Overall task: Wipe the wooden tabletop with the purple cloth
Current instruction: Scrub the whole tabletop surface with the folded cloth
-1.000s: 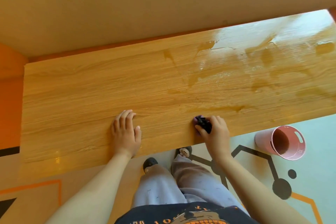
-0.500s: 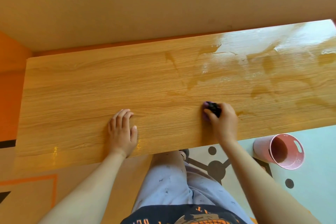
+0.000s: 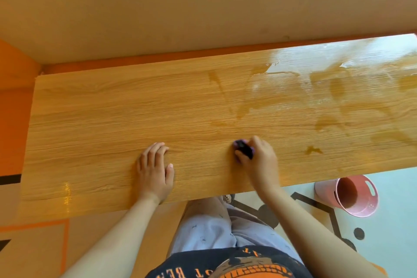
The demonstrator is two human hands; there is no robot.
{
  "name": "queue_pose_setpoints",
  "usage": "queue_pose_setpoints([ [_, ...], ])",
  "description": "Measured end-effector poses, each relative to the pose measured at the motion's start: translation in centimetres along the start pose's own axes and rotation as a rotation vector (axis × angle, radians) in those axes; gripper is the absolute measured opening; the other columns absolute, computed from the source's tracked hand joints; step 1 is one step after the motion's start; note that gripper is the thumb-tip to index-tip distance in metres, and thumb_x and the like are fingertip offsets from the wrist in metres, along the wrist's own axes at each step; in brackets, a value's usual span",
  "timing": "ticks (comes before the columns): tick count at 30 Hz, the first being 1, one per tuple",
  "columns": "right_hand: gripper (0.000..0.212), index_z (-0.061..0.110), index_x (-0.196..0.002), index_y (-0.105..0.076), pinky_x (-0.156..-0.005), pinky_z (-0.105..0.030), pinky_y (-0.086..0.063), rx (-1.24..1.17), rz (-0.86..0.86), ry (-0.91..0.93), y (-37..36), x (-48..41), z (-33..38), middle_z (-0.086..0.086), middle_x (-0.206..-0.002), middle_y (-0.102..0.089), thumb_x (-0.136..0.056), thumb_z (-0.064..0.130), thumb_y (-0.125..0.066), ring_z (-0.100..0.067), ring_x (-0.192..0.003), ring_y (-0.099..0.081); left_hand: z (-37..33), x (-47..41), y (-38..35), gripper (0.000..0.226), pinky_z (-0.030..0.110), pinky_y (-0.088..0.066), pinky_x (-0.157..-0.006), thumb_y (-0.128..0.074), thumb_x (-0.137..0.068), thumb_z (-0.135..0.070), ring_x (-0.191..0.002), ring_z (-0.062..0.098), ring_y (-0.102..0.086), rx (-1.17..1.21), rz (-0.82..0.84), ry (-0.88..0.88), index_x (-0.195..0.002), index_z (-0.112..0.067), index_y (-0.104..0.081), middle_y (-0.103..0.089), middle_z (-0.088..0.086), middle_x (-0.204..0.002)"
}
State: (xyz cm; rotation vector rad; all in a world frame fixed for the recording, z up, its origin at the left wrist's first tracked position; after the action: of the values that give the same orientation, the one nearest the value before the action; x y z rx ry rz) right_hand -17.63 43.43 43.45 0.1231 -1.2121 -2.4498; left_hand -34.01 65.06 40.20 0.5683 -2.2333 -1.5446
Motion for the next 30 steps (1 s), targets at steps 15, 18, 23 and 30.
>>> queue_pose_setpoints([
  [15,0.03,0.011,-0.077,-0.046,-0.063,-0.025,-0.025,-0.045,-0.223,-0.251,6.6,-4.7,-7.3,-0.008,-0.084,-0.048,-0.079,0.022,-0.073,-0.028,-0.078,-0.048,0.1,0.0,0.0,0.045,0.042,-0.027,-0.105,-0.043,-0.081,-0.028,-0.125,0.03,-0.04,0.031,0.003,-0.005,-0.12,-0.009,-0.053,-0.052,0.01,-0.13],
  [18,0.029,0.009,-0.079,-0.047,-0.064,-0.029,-0.028,0.003,-0.239,-0.295,7.2,-3.7,-8.2,-0.011,-0.085,-0.049,-0.08,0.023,-0.072,-0.03,-0.078,-0.049,0.1,0.0,0.0,0.045,0.042,-0.025,-0.105,-0.042,-0.081,-0.028,-0.126,0.03,-0.039,0.026,0.01,-0.006,-0.12,-0.009,-0.053,-0.051,0.01,-0.131],
  [23,0.029,0.017,-0.075,-0.046,-0.061,-0.026,-0.025,-0.019,-0.063,-0.07,2.5,-2.6,-2.3,-0.001,-0.079,-0.048,-0.076,0.02,-0.076,-0.021,-0.073,-0.046,0.1,0.0,0.0,0.045,0.044,-0.027,-0.106,-0.041,-0.082,-0.028,-0.127,0.03,-0.038,0.025,0.026,0.007,-0.122,-0.01,-0.051,-0.05,0.01,-0.132],
  [30,0.027,0.01,-0.084,-0.053,-0.057,-0.029,-0.037,-0.028,0.148,0.234,-5.1,-5.5,6.9,-0.003,-0.087,-0.053,-0.076,0.023,-0.075,-0.02,-0.085,-0.05,0.0,0.0,0.0,0.044,0.045,-0.028,-0.107,-0.041,-0.083,-0.028,-0.129,0.029,-0.038,0.004,0.035,-0.001,-0.123,-0.011,-0.049,-0.049,0.01,-0.134],
])
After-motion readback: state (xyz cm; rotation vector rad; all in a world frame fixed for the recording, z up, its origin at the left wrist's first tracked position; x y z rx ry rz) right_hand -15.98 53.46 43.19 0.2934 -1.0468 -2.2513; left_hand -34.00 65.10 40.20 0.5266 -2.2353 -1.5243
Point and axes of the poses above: each hand's wrist, its own x-axis away from the middle knuckle, its own y-axis out of the back of the hand, z = x × y, the point moved 2 cm from there along -x, towards the middle knuckle
